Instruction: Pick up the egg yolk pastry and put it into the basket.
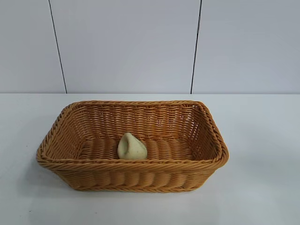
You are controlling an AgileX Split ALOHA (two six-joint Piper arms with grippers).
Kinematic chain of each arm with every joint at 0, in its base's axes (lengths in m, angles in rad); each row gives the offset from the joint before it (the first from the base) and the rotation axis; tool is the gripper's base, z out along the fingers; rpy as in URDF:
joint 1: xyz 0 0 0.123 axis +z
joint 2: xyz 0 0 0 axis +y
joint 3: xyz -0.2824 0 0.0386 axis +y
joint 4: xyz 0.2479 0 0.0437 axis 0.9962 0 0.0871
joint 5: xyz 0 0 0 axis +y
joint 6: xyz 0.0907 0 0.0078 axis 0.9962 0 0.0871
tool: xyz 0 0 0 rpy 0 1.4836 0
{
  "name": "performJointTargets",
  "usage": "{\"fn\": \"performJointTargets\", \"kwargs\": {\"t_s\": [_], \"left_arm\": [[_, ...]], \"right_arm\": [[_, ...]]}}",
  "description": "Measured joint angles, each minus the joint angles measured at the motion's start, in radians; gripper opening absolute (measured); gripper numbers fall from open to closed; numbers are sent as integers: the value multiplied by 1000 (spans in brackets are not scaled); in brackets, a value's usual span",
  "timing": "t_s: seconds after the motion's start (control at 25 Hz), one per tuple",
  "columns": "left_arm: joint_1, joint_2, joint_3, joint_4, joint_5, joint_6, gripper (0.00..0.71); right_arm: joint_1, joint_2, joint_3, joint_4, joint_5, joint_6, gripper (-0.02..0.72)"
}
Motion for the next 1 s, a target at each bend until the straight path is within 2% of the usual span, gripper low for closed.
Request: {"fn": "performJointTargets", "kwargs": {"t_s": [0.16, 0.44, 1.0], "left_arm": [[0, 0, 0, 0, 0, 0, 695], [0, 0, 0, 0, 0, 0, 695], [0, 0, 0, -1, 0, 0, 695]], "right_arm": [[-30, -103, 0, 0, 0, 0, 695], [4, -309, 0, 2, 1, 0, 695], [7, -313, 2, 4, 2, 0, 695]]}}
